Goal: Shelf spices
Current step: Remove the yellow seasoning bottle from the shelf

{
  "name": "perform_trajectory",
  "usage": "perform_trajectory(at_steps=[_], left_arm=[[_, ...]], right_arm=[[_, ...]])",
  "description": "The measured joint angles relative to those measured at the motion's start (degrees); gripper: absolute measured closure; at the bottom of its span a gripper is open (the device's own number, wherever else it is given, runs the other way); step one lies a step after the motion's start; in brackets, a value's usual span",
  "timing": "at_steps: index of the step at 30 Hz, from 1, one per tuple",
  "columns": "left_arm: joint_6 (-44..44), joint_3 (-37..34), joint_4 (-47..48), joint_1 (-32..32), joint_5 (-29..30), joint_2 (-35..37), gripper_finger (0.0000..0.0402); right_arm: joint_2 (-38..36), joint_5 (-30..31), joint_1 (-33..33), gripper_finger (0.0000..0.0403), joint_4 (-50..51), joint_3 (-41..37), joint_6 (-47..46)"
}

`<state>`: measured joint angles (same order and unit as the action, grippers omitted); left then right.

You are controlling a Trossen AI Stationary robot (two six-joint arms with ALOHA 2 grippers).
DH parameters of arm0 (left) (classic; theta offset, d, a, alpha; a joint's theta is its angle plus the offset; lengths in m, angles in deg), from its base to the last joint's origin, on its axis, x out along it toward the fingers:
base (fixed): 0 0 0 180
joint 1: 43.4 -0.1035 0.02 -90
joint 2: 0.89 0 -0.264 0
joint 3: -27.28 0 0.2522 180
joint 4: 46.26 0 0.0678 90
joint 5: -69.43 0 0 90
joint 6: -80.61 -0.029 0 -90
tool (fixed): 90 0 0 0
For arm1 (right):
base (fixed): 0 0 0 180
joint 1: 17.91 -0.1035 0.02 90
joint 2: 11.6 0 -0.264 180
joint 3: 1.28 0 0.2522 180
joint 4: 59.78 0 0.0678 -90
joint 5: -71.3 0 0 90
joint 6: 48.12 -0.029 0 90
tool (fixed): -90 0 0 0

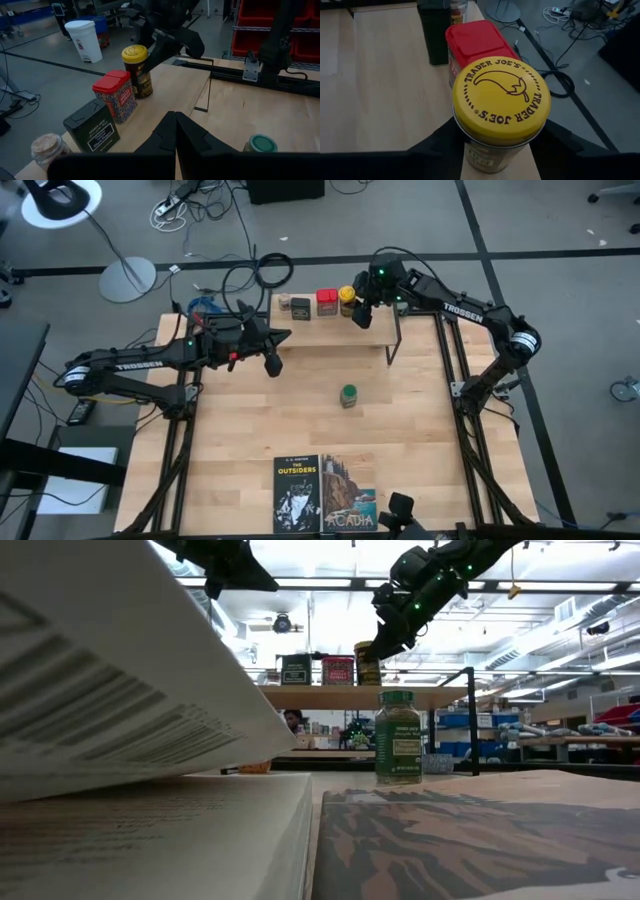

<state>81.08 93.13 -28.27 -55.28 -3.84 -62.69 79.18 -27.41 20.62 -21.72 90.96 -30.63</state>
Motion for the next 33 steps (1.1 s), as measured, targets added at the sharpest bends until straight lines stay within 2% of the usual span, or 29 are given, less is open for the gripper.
perform_trajectory(at_steps=[5,9,19,28,33], left_arm=[[0.0,0.0,0.0,0.0,0.0,0.0,0.0396],[0.0,0.0,-0.1,0.0,0.0,0.0,0.0396],[0.0,0.0,-0.4,0.0,1.9,0.0,0.0396],[-1.6,0.0,-3.3,-0.1,2.8,2.5,0.0396],[-1.7,0.0,-2.6,-0.1,3.7,6.2,0.0396]], right_arm=[[-0.9,0.2,-1.1,0.022,0.9,0.0,-0.9],[-3.0,2.5,-2.6,0.022,2.1,0.0,-1.2],[-13.0,4.9,-7.5,0.022,7.3,0.0,-5.8],[-19.6,5.2,-14.6,0.022,9.5,0.0,-9.3],[-20.8,8.7,-19.6,0.022,11.7,0.0,-9.9]])
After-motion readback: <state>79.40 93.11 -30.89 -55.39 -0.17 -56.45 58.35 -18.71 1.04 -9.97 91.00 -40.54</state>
